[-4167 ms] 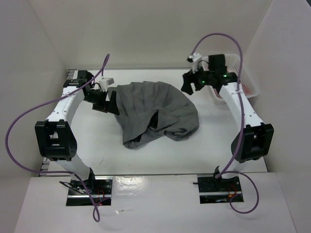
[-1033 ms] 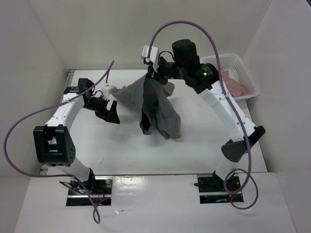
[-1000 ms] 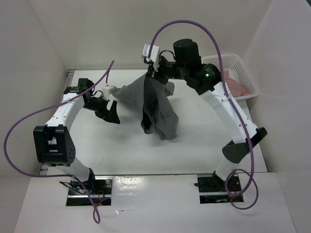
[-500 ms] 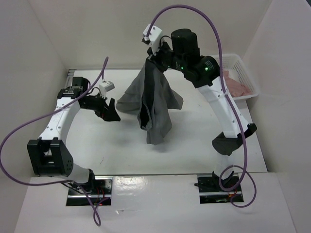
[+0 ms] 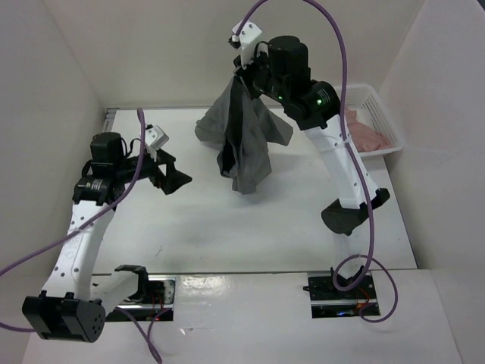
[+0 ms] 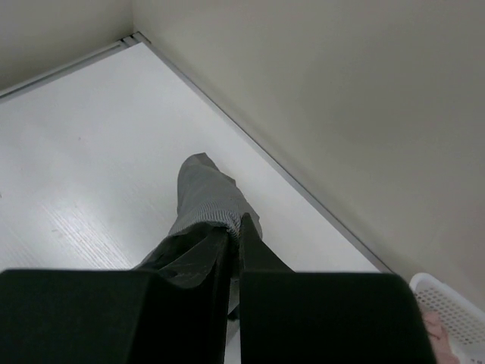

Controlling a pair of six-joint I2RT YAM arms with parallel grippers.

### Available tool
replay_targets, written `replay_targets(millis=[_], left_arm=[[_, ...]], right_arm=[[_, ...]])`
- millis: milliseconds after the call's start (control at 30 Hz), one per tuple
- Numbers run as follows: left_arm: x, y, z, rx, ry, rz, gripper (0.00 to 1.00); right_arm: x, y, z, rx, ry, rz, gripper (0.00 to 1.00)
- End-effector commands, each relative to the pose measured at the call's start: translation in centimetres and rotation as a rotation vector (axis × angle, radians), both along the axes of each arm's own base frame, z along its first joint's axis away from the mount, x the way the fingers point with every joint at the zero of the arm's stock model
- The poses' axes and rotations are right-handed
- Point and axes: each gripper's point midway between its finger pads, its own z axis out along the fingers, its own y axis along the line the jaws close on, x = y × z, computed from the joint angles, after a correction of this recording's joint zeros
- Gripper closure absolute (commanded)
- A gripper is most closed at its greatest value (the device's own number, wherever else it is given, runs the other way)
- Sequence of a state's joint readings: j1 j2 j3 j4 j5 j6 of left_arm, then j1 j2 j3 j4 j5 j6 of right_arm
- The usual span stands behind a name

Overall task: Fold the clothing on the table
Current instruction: Flatten the skirt out

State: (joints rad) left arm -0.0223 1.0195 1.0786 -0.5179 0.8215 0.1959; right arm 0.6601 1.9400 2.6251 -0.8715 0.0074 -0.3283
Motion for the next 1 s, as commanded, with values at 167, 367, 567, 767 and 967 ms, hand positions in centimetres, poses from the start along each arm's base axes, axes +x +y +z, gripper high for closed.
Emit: replay_targets(millis=[167,367,567,767,967], left_arm=[[2.1,-2.2,-1.7,-0.013,0.013,-0.037,0.00],[2.8,-3.9,-3.4,-0.008,0.071,-0.058,0.00],[3.8,-6.1,-4.8,-0.020,0.107,-0.074,0.00],[4.0,-9.3,-6.1,0.012,0.133,-0.101,0.00],[3.8,-11.5,-4.9,-0.008,0.140,-0.159,0.00]], right_arm=[[-0.2,0.8,4.3,0.151,-0.075,0.030,1.00],[-0.8,0.7,5.0,0.178,-0.076,0.041,1.00],[-1.1,0.9,5.4,0.192,-0.076,0.054,1.00],[-0.5,0.9,5.4,0.197,-0.085,0.036,1.00],[0.4,1.1,4.7,0.188,-0.076,0.015,1.00]])
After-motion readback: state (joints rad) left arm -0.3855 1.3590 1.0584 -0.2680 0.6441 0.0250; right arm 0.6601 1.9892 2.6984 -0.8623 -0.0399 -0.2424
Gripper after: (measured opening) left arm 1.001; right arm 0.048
